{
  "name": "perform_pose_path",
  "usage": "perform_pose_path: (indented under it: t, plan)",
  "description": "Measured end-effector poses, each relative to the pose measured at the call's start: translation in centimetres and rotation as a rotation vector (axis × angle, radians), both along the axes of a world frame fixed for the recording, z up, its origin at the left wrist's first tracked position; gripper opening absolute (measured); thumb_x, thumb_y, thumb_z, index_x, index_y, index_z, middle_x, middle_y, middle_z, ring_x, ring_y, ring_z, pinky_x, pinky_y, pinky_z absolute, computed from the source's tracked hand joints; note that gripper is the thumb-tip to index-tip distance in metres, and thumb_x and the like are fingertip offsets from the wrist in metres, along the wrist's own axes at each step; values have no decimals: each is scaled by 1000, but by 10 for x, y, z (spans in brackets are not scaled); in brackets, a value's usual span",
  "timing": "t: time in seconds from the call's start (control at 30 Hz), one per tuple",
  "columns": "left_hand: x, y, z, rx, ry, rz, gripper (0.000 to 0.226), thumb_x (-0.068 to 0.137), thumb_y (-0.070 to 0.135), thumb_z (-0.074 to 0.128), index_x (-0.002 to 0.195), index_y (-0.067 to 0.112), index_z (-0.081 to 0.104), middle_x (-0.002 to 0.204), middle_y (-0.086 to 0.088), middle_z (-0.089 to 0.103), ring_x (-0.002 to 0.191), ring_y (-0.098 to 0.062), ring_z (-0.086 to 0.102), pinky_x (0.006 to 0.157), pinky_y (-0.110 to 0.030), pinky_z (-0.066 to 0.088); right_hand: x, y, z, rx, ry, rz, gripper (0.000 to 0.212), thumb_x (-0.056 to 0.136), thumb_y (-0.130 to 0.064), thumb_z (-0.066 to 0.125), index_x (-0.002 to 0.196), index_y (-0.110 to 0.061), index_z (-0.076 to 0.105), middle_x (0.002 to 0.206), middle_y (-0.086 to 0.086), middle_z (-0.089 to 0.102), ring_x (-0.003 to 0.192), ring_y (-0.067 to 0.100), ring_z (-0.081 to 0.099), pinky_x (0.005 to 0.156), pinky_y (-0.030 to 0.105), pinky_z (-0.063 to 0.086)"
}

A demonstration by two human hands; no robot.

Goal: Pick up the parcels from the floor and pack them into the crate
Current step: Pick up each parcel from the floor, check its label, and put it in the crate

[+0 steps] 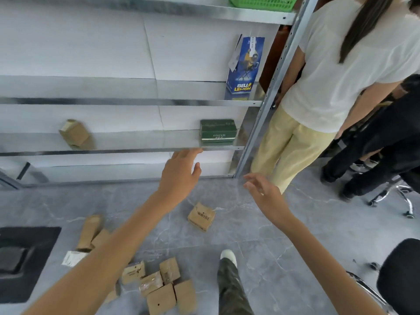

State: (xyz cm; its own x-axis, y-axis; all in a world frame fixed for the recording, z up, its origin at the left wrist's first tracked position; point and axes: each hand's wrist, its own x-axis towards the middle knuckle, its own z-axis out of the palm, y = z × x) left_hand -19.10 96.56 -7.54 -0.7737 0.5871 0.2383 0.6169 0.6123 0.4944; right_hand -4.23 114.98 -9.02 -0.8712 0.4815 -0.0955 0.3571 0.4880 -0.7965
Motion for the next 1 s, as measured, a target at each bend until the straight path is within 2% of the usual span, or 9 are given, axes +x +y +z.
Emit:
perform_pose_path:
  t: [0.07, 0.23, 0.37, 0.5, 0.57, 0.7, 0.77, 0.9, 1.0]
  plan:
    - [-16, 26, -19, -31, -47, 33, 40, 94, 18, 47, 134, 20, 48, 124, -3, 58, 116, -23, 49, 92, -36, 44, -28, 29, -20, -36, -43, 46, 17, 97, -26, 48, 111, -26, 58, 104, -3, 66, 102, 10, 59, 84, 24, 44]
    - [-73, 79, -79, -134, -176, 174, 41, 93, 17, 46, 134, 18, 48, 119, -7, 59, 112, -26, 50, 88, -39, 46, -97, 96, -88, -96, -185, 120, 14, 98, -23, 47, 108, -25, 56, 100, -3, 65, 96, 12, 59, 78, 20, 39]
    - [-119, 108, -161, -203, -211, 317, 36, 91, 11, 48, 125, 10, 57, 112, -14, 64, 103, -34, 56, 87, -41, 44, -150, 126, -185, -178, -325, 138, 17, 97, -22, 47, 111, -20, 57, 103, -1, 63, 99, 14, 58, 78, 26, 43]
    - [-161, 133, -303, -235, -308, 406, 34, 89, 10, 48, 121, 11, 60, 109, -13, 66, 98, -34, 60, 88, -41, 45, -205, 141, -325, -174, -444, 195, 20, 97, -19, 42, 109, -13, 57, 93, 0, 60, 81, 18, 56, 63, 26, 41]
    - [-176, 143, -390, -261, -402, 421, 35, 91, 10, 45, 124, 12, 56, 111, -13, 62, 100, -32, 58, 88, -41, 44, -226, 148, -412, -168, -523, 187, 22, 98, -18, 41, 110, -10, 58, 96, 2, 59, 80, 17, 53, 62, 26, 39]
    - [-185, 156, -573, -385, -633, 411, 38, 94, 10, 39, 132, 8, 44, 122, -15, 50, 110, -31, 51, 88, -43, 46, -238, 161, -594, -193, -757, 112, 31, 99, -18, 39, 115, -1, 59, 113, 16, 62, 104, 32, 57, 84, 34, 42]
    - [-184, 156, -663, -426, -754, 389, 45, 94, 9, 40, 138, 9, 35, 132, -15, 43, 118, -31, 45, 93, -43, 45, -234, 162, -679, -249, -884, 67, 33, 98, -15, 38, 118, 3, 58, 118, 21, 61, 108, 35, 57, 95, 39, 44]
    - [-185, 150, -806, -416, -953, 409, 69, 92, 4, 46, 150, 14, 11, 147, -16, 25, 132, -32, 33, 104, -45, 38, -225, 146, -807, -438, -1058, -14, 40, 96, -7, 39, 135, 0, 46, 113, 16, 55, 95, 24, 53, 95, 41, 47]
    - [-188, 146, -866, -328, -1063, 479, 70, 89, 3, 48, 149, 12, 14, 145, -18, 25, 127, -36, 39, 93, -39, 44, -227, 130, -855, -669, -1021, -21, 55, 94, -9, 44, 147, -15, 30, 112, 8, 52, 104, 25, 56, 95, 36, 46]
